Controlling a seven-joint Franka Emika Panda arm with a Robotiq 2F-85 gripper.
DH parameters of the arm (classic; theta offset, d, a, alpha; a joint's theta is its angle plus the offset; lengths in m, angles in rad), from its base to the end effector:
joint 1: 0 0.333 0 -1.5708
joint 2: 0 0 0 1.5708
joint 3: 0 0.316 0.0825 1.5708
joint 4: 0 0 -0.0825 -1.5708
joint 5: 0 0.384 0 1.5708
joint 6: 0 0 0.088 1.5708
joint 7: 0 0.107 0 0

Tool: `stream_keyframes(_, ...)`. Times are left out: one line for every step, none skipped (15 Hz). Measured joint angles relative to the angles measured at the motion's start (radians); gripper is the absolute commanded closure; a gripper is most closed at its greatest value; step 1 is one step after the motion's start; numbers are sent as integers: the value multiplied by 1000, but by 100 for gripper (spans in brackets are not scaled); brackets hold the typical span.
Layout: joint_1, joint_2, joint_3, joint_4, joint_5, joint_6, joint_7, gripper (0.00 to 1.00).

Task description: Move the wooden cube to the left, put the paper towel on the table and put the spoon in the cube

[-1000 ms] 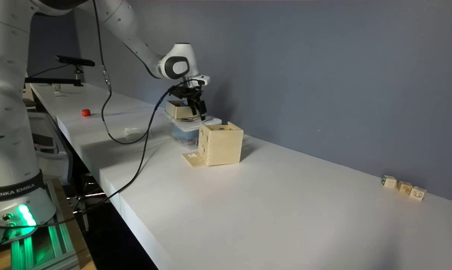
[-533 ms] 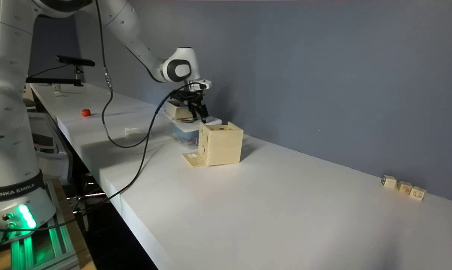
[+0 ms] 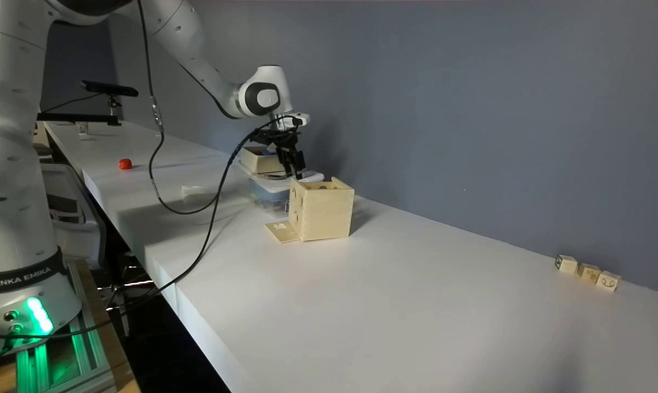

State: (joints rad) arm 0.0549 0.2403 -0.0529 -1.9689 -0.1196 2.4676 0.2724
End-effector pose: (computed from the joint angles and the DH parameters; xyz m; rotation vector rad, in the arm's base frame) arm 0.6253 0.0030 0.3769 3.0387 -0.2795 0.4130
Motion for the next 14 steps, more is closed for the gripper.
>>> stream_keyframes(-1,-3,-1,0,0,0,0,62)
stream_keyframes(-1,-5,-1,0,0,0,-1,69)
stream_keyframes(-1,-8,-2,0,0,0,-1,76)
stream_keyframes(-1,-11,-2,0,0,0,-1,82)
stream_keyframes(-1,-14,-2,0,0,1,-1,91)
stream_keyframes(-1,-15,-2,0,0,3,-1,97)
stream_keyframes(-1,-15,-1,0,0,5,-1,99)
stream_keyframes(-1,-16,0,0,0,6,-1,100)
stream_keyframes(-1,-17,1,0,0,10,-1,100)
stream_keyframes(-1,-19,1,0,0,12,-1,97)
stream_keyframes(-1,-22,2,0,0,17,-2,97)
stream_keyframes(-1,-29,2,-2,1,28,-2,97)
stream_keyframes(-1,-41,2,-8,1,47,-2,97)
stream_keyframes(-1,-57,1,-17,1,71,-2,97)
